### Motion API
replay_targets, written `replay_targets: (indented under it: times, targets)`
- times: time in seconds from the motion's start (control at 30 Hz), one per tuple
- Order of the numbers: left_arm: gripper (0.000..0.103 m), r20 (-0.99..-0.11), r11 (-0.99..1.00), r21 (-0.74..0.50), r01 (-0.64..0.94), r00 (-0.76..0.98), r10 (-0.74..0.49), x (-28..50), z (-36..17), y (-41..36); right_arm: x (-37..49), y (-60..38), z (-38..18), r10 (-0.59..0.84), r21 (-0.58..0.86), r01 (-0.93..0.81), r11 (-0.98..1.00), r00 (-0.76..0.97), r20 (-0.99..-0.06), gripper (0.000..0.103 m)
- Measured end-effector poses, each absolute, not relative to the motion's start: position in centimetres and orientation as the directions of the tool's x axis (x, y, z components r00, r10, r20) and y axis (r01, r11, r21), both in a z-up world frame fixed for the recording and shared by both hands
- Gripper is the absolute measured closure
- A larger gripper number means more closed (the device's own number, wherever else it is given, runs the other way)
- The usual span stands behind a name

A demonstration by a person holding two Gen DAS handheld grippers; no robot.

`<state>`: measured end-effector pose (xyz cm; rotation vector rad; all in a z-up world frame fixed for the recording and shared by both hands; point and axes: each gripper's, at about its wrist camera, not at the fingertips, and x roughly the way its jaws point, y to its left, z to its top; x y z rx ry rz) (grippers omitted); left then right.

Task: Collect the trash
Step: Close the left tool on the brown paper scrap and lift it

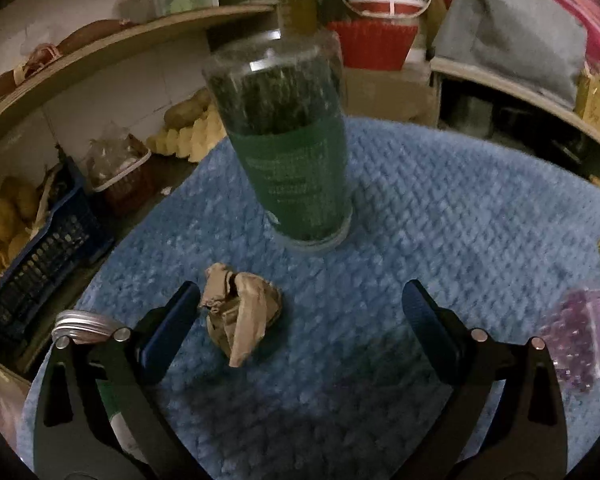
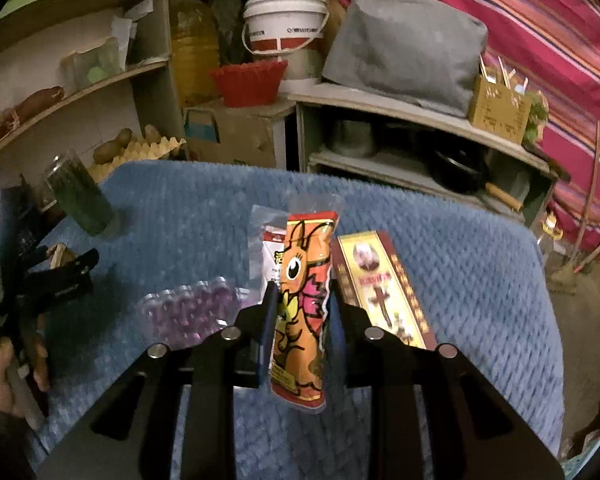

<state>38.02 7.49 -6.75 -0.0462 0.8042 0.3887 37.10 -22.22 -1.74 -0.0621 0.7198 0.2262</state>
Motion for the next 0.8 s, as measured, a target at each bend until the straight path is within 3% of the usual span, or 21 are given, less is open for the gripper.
replay_targets:
  times: [0.13, 0.27, 0.37, 0.47, 0.53, 0.6, 0.8]
  targets:
    - [0.005, -0.782, 0.924, 0.090, -0.372, 0.548, 0.297, 39.2, -8.2, 8.4, 36.9, -23.2, -2.9, 0.190, 0.048, -0.214, 0.976, 0.715, -0.673, 0.078]
    - [0.007, -0.779, 0.922, 0.047, -0.385, 0.564, 0.275, 38.8, -8.0, 8.9, 36.3, -24.0, -3.5, 0.198, 0.068, -0.206, 0.976, 0.713, -0.672, 0.078]
    - [0.020, -0.756, 0.924, 0.050, -0.380, 0.590, 0.284, 38.3, -7.6, 8.7, 35.8, -24.4, -3.5, 0.197, 0.074, -0.200, 0.977, 0.716, -0.669, 0.078]
    - [0.040, -0.734, 0.925, 0.043, -0.377, 0.616, 0.285, 37.9, -7.1, 8.5, 35.2, -24.9, -3.4, 0.188, 0.069, -0.192, 0.979, 0.720, -0.668, 0.078]
    - [0.059, -0.724, 0.928, 0.026, -0.373, 0.633, 0.274, 37.5, -6.8, 8.5, 34.6, -25.5, -3.3, 0.183, 0.070, -0.184, 0.980, 0.720, -0.669, 0.078]
    - [0.064, -0.724, 0.929, 0.014, -0.370, 0.636, 0.265, 37.3, -6.7, 8.7, 34.2, -25.9, -3.2, 0.176, 0.069, -0.176, 0.982, 0.720, -0.672, 0.078]
    - [0.063, -0.720, 0.925, 0.010, -0.381, 0.639, 0.271, 37.2, -6.6, 8.8, 33.1, -27.6, -3.0, 0.153, 0.070, -0.144, 0.987, 0.720, -0.677, 0.078]
